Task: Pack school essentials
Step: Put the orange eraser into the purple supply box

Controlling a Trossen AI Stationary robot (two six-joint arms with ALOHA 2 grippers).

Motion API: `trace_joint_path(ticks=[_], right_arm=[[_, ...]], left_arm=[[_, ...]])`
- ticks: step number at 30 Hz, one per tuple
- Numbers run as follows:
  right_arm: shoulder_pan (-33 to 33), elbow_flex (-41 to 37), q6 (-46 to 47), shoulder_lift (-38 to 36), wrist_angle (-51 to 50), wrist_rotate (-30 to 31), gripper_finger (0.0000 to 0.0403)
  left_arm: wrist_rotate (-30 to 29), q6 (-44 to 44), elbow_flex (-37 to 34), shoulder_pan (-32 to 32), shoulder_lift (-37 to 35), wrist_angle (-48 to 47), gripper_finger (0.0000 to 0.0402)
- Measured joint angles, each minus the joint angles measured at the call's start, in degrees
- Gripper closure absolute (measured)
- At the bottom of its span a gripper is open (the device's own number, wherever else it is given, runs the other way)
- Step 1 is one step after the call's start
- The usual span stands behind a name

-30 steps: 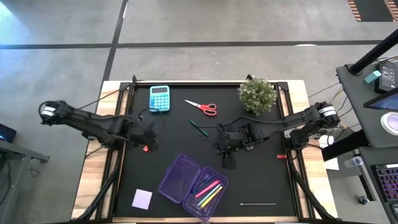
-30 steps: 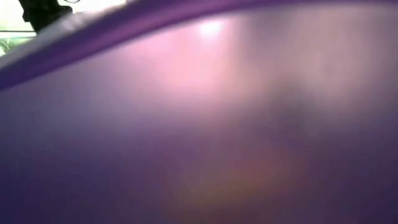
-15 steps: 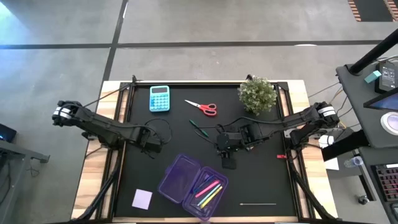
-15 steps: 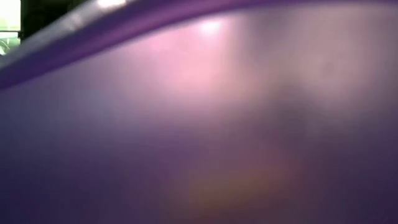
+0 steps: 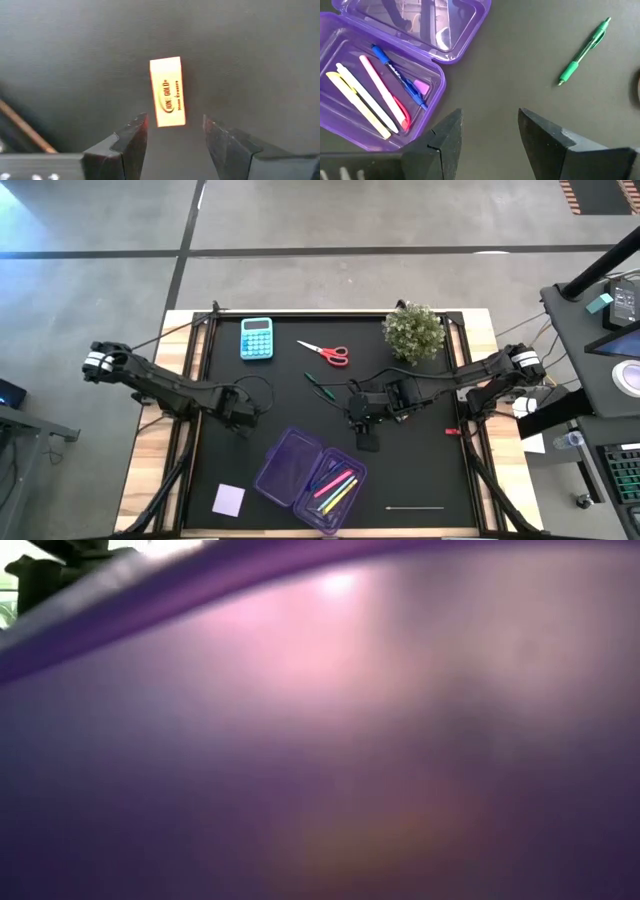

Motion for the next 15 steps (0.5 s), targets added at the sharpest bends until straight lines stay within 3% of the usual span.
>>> trace_joint_path(ticks=[11, 15], right_arm=[[0.00, 0.00, 0.00, 0.02, 0.89, 0.00, 0.0223], [0.00, 0.00, 0.05, 0.02, 1.74, 0.00, 0.0223]], left_arm=[[-0.18, -1.60, -7.06, 0.09, 0.10, 7.96, 0.0228], [-0.13, -1.47, -7.38, 0.09, 0.25, 8.19, 0.0253]])
